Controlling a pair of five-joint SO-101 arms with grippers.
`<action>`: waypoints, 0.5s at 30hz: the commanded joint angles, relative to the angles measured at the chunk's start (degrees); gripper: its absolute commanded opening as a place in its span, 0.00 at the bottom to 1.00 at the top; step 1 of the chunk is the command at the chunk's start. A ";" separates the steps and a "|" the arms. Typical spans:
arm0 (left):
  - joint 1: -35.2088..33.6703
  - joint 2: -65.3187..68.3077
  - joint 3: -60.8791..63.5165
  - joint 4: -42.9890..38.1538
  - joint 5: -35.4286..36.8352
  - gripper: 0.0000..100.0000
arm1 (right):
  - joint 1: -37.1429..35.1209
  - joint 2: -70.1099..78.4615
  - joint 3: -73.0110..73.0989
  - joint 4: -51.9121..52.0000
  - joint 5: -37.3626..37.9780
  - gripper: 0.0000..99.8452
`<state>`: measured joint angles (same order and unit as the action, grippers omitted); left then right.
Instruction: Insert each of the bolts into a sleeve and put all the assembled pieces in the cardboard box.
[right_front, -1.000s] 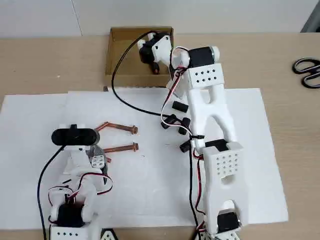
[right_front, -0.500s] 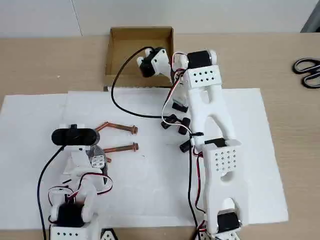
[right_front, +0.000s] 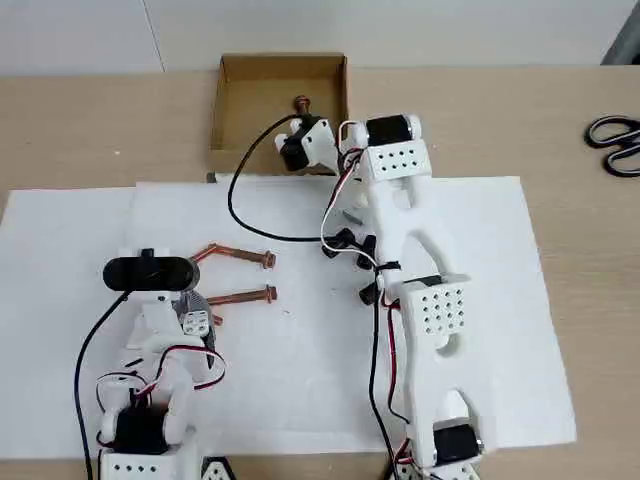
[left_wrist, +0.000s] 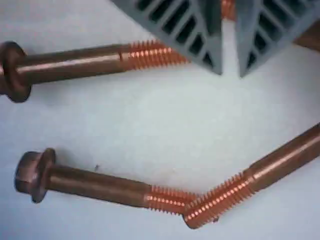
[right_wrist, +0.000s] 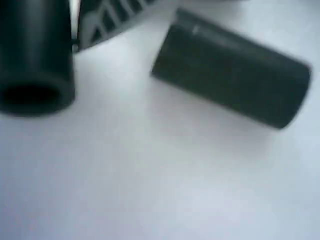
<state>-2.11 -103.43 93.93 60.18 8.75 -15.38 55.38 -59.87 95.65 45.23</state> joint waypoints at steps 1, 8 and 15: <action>-0.18 -0.62 -0.13 -1.23 -0.09 0.01 | 0.66 0.22 -0.53 -1.54 0.62 0.13; -0.18 -0.62 -0.13 -1.23 -0.09 0.01 | 0.66 3.38 -0.53 -2.77 0.35 0.12; -0.18 -0.62 -0.13 -1.23 -0.09 0.01 | 0.66 4.44 -0.53 -2.15 -0.70 0.01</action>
<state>-2.11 -103.43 93.93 60.18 8.75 -15.03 59.16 -60.84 93.63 45.41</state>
